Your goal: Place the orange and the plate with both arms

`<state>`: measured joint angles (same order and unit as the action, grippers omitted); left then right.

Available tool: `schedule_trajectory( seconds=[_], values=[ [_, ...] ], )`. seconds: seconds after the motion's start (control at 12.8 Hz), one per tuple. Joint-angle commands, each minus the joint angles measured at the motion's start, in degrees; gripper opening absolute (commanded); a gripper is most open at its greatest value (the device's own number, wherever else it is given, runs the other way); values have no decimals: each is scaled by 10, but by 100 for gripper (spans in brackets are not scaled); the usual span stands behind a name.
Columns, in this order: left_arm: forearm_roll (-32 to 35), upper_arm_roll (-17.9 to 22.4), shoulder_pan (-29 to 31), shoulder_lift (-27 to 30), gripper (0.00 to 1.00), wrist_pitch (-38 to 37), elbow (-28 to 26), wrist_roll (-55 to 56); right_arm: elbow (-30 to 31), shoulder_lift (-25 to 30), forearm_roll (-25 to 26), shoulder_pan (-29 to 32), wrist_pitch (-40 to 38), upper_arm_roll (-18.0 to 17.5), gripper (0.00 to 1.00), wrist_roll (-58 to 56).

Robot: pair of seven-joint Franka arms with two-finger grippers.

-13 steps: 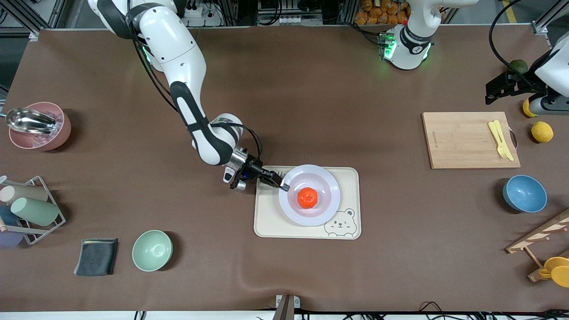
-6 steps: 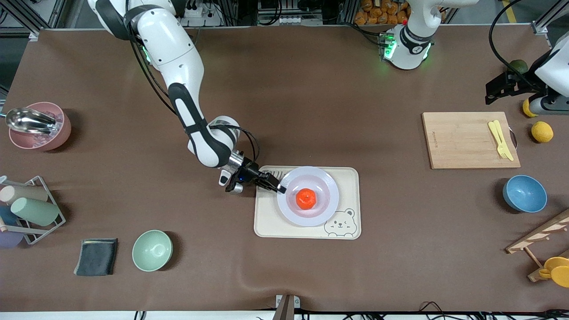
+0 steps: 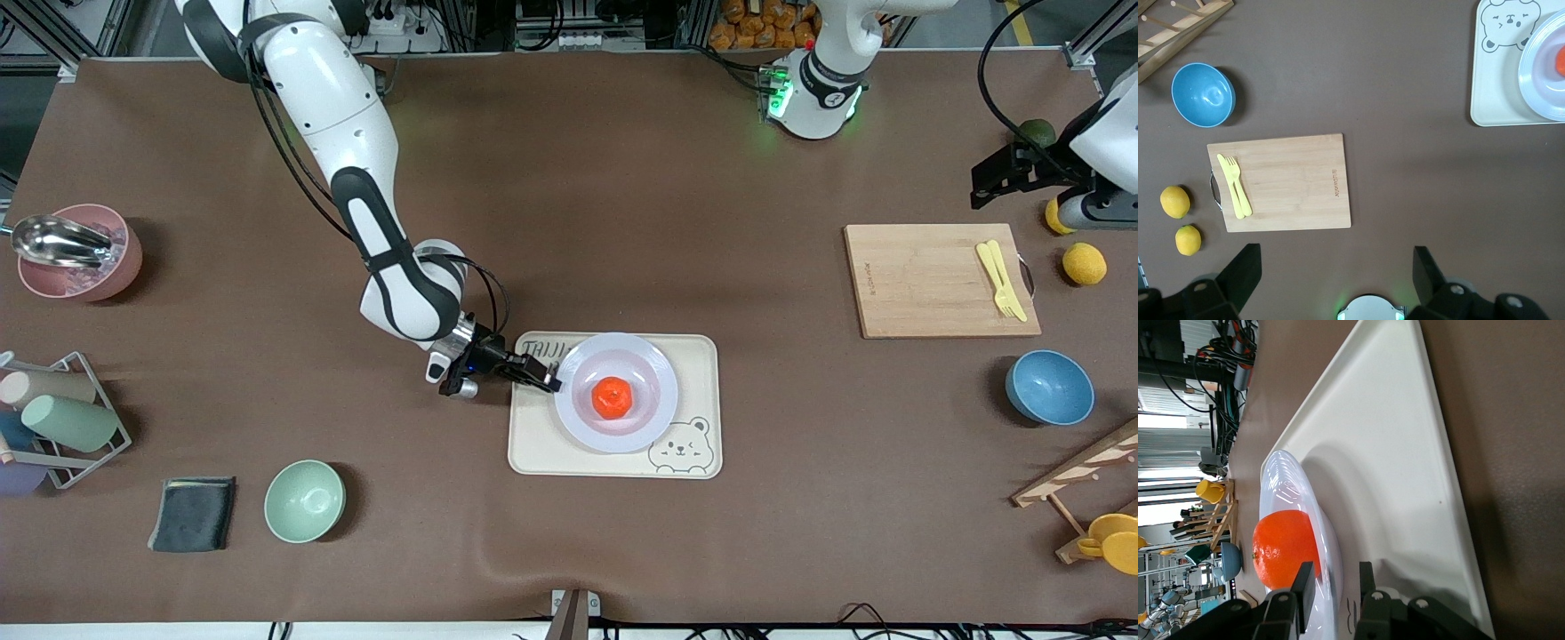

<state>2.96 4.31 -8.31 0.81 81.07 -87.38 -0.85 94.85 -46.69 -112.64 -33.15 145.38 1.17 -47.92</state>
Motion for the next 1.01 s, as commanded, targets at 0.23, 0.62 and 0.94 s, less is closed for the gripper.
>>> schedule_trajectory(
  seconds=[0.23, 0.62, 0.94],
  values=[
    [-15, 1, 2, 0, 100, -10, 8, -8, -13, 12, 184, 52, -7, -3, 39, 161],
    [-15, 3, 3, 2, 100, -10, 8, -7, -33, 22, 333, 103, -65, -3, 64, 300],
    [-15, 0, 3, 2, 100, -11, 8, -6, -56, 38, 480, 170, -159, -2, 72, 382]
  ],
)
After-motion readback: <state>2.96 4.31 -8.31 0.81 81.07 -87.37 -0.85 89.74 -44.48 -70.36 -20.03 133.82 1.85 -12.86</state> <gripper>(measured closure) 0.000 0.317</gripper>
